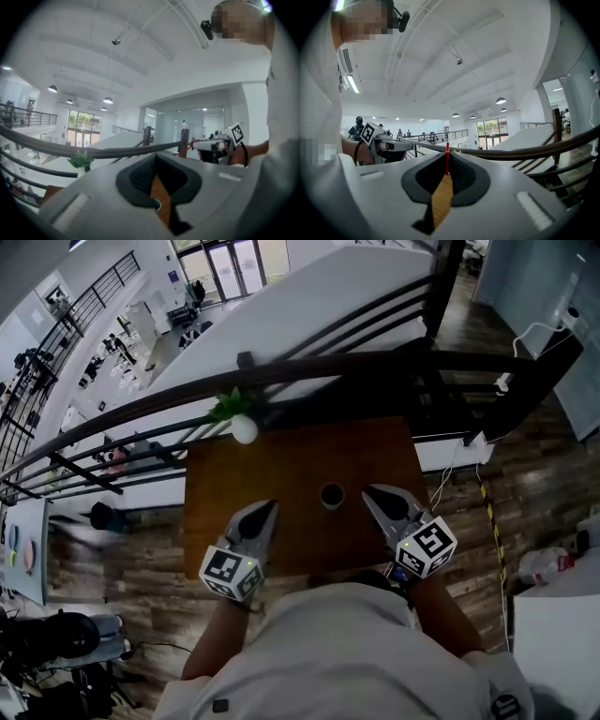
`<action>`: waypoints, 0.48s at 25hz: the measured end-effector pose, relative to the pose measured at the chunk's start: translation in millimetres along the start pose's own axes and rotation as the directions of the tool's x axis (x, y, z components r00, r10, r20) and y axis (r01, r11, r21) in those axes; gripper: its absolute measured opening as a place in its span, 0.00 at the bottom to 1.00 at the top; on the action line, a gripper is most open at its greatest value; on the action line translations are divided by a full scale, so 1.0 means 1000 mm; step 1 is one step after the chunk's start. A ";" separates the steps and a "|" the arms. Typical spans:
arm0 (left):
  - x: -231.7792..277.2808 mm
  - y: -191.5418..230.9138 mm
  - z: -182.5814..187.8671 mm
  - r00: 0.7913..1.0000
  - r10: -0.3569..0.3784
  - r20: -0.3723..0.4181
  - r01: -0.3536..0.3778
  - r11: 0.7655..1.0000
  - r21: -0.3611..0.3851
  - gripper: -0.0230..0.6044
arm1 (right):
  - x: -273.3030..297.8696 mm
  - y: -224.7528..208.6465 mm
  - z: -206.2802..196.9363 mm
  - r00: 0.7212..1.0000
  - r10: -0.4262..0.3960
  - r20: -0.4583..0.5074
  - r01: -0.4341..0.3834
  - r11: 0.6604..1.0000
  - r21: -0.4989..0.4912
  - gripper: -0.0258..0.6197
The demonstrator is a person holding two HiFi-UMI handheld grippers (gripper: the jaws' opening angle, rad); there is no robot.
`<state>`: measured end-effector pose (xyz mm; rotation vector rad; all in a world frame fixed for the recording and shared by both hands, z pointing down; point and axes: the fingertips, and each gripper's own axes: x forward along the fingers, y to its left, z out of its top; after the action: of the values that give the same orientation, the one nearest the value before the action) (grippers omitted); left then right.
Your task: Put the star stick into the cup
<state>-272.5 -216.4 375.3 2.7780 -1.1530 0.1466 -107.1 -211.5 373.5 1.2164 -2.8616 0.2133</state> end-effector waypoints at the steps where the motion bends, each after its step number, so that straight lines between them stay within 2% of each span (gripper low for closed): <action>1: 0.000 0.004 0.000 1.000 -0.002 0.004 0.002 1.000 -0.001 0.04 | 0.002 0.001 -0.003 1.000 -0.006 -0.004 0.006 1.000 0.008 0.08; 7: 0.002 0.024 -0.008 1.000 -0.027 -0.007 0.026 0.999 -0.044 0.04 | 0.024 0.006 -0.021 0.998 -0.013 -0.054 0.015 0.999 0.044 0.08; 12: 0.005 0.032 -0.013 0.999 -0.030 -0.021 0.029 0.998 -0.052 0.04 | 0.033 0.004 -0.026 0.998 -0.001 -0.069 0.006 0.998 0.070 0.08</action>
<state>-292.3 -240.6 391.3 2.7402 -1.0941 0.1412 -133.5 -228.6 401.4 1.1999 -2.8156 0.3511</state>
